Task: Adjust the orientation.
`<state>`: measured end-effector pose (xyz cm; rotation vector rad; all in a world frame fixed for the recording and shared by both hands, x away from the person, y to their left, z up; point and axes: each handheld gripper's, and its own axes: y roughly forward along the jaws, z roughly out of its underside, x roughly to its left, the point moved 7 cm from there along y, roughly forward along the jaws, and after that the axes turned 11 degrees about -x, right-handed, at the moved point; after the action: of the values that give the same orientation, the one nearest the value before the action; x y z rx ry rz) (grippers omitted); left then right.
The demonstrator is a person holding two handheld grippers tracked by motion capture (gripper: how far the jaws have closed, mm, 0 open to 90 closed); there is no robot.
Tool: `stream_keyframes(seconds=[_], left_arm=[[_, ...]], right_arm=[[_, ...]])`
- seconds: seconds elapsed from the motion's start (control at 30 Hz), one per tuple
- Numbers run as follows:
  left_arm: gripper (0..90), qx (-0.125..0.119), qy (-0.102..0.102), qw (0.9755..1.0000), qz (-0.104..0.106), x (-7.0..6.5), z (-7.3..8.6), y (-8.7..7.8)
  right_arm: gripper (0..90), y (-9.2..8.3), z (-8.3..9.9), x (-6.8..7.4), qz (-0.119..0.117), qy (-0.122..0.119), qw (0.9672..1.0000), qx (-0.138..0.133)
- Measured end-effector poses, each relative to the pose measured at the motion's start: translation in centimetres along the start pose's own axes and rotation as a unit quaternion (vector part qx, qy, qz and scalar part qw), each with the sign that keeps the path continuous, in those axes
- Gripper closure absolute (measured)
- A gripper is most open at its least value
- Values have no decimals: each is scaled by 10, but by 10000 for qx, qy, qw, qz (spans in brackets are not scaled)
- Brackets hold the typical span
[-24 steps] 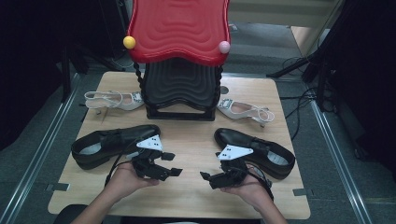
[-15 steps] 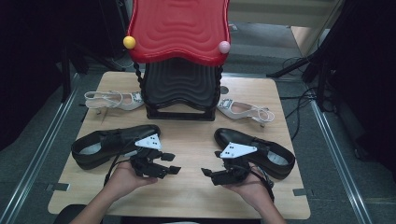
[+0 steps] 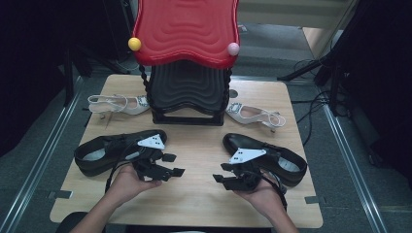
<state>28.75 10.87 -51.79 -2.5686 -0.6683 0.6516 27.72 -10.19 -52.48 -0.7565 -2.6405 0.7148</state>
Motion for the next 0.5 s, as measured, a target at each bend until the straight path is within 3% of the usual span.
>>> stream_keyframes(seconds=[0.07, 0.13, 0.17, 0.23, 0.27, 0.3, 0.33, 0.5], left_arm=[[279, -54, -105, 9999, 112, 0, -2, -3], [357, -34, -168, 9997, 192, 0, -2, -3], [363, 149, -195, 9995, 208, 2, -1, -4], [366, 188, -158, 9996, 156, 3, -1, -4], [375, 224, -73, 9996, 123, 3, 0, -4], [374, 271, 111, 9996, 18, 5, 1, -5], [372, 282, 140, 9995, 20, 5, 1, -5], [319, 223, 23, 9997, 58, 6, 0, -6]], right_arm=[[487, -1, 0, 1, -90, -46, 9999, -95], [483, -1, 3, 2, -142, 46, 9998, -95], [496, -2, 5, 2, -174, 123, 9998, 18], [495, -3, 6, 2, -170, 73, 9998, 88], [457, -4, 7, 2, -116, -163, 9998, 70], [456, -5, 7, 1, -107, -159, 9998, 64], [454, -5, 5, 1, -141, -107, 9998, 29], [447, -3, 4, -2, -199, 2, 9998, -15]])
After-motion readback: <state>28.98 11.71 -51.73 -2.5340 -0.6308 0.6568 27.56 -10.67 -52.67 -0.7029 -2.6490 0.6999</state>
